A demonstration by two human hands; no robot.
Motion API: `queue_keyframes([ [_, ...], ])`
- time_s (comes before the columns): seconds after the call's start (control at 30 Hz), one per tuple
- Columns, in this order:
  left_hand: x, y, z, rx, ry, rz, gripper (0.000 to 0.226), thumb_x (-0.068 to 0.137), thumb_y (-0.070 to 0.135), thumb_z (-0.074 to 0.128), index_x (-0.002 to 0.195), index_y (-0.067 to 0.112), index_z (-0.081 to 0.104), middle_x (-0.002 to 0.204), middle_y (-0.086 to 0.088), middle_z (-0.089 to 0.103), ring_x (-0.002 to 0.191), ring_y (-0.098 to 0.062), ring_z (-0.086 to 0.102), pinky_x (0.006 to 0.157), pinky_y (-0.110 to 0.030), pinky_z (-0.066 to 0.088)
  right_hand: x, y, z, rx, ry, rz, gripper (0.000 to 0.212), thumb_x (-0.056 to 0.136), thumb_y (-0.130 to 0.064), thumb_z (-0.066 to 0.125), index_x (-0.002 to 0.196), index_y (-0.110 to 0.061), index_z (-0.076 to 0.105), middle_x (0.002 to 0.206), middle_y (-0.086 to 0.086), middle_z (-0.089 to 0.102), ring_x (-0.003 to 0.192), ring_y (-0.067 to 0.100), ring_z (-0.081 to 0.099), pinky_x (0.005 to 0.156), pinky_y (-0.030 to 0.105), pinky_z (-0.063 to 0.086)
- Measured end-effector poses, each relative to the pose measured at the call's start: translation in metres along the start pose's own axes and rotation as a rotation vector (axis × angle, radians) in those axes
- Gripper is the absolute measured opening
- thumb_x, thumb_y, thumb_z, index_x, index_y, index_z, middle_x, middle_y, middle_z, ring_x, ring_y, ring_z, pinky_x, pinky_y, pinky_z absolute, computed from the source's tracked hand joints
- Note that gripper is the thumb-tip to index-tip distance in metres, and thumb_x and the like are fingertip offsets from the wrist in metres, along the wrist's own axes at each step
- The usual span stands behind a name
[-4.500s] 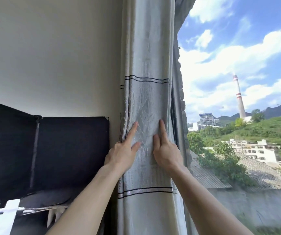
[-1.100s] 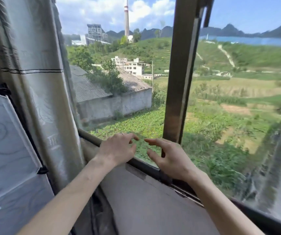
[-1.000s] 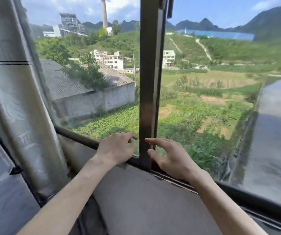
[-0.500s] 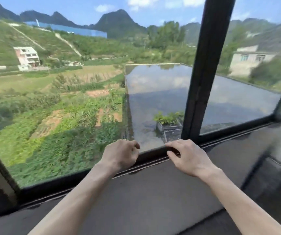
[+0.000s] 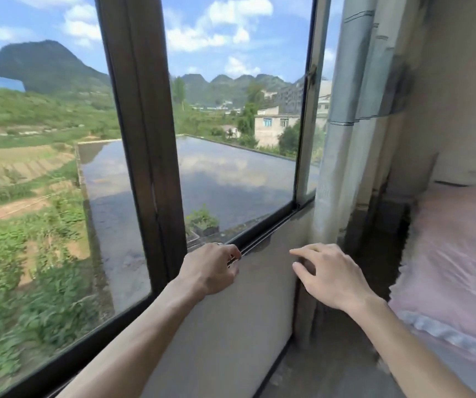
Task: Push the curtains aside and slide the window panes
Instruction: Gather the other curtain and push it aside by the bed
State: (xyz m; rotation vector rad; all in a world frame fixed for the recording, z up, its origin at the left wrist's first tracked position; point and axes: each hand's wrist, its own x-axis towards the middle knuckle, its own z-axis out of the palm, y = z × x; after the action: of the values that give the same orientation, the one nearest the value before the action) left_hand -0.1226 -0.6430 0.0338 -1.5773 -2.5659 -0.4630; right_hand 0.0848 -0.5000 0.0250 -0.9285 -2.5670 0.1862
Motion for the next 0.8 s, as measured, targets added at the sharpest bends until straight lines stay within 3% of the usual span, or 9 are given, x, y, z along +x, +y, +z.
queue_keyframes([
  [0.33,0.188,0.11,0.036,-0.04,0.068,0.157,0.031,0.089,0.043,0.051,0.117,0.044,0.063,0.116,0.007,0.063,0.114,-0.018,0.058,0.081,-0.034,0.049,0.119,0.137,-0.04,-0.032,0.071,0.092,0.037,0.095,-0.048,0.045,0.13,-0.041,0.057,0.133,-0.016,0.057,0.127,0.017,0.044,0.101,0.039,0.041],
  [0.47,0.269,0.133,0.05,-0.1,0.071,0.197,0.03,0.092,0.042,0.05,0.119,0.044,0.063,0.12,0.008,0.06,0.114,-0.017,0.057,0.073,-0.031,0.043,0.183,0.18,-0.038,-0.02,0.102,0.107,0.038,0.096,-0.047,0.045,0.132,-0.041,0.054,0.136,-0.015,0.055,0.128,0.016,0.043,0.101,0.039,0.041],
  [0.63,0.383,0.156,0.066,-0.108,0.109,0.267,0.029,0.094,0.04,0.049,0.12,0.041,0.063,0.128,0.005,0.059,0.115,-0.02,0.059,0.086,-0.039,0.054,0.273,0.232,-0.033,-0.054,0.144,0.128,0.041,0.096,-0.049,0.042,0.136,-0.041,0.05,0.138,-0.015,0.052,0.128,0.016,0.043,0.101,0.039,0.04],
  [0.8,0.493,0.179,0.082,-0.172,0.125,0.323,0.031,0.093,0.041,0.05,0.123,0.041,0.061,0.134,0.003,0.056,0.116,-0.021,0.058,0.085,-0.04,0.055,0.353,0.279,-0.04,-0.072,0.231,0.186,0.044,0.094,-0.051,0.043,0.136,-0.041,0.05,0.137,-0.015,0.052,0.126,0.017,0.045,0.098,0.039,0.043],
])
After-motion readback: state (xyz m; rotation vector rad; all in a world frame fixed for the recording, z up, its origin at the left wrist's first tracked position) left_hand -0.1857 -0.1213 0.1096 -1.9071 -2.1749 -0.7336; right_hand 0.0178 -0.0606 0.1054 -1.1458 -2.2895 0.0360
